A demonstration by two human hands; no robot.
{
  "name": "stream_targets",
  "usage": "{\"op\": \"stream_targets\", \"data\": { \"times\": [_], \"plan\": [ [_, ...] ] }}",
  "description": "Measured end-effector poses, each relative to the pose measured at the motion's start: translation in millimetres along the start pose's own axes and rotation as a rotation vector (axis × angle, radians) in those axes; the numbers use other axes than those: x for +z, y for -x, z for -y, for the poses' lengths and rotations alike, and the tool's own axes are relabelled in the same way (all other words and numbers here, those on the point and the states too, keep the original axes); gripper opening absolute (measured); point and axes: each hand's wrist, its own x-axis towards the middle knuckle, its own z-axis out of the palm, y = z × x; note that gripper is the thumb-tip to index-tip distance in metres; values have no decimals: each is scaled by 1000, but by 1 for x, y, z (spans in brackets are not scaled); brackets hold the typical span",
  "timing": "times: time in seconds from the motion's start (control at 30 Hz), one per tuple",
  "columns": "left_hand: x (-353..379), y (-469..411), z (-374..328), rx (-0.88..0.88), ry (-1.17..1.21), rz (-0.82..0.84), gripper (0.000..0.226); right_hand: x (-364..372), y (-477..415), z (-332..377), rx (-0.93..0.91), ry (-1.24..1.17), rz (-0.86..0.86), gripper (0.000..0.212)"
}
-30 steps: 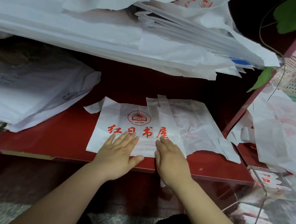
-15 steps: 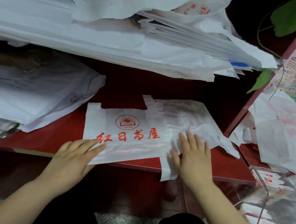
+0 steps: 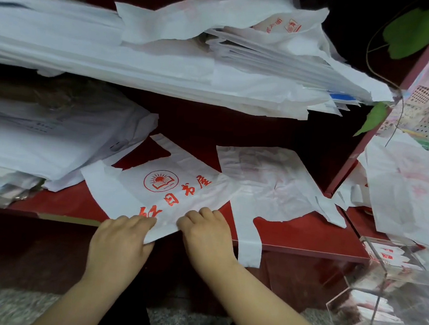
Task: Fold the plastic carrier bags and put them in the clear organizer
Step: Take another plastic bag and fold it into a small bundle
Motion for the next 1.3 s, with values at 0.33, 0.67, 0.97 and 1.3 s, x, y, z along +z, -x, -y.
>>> {"op": "stream_targets", "data": {
  "times": [0.33,0.67,0.97,1.3],
  "plan": [
    [13,3,-60,225,216,-90,55,-23,24,-81,-102,-214,-168,25],
    [25,9,-30,164,209,155,85,-24,87,-123,147,-266,-28,30],
    [-20,-27,16,-112,293,293,29,-24,84,-121,369,-448,-83,35],
    [-34,-97,69,-627,345,462,27,-23,51,-112,924,-511,106,27]
  ]
}}
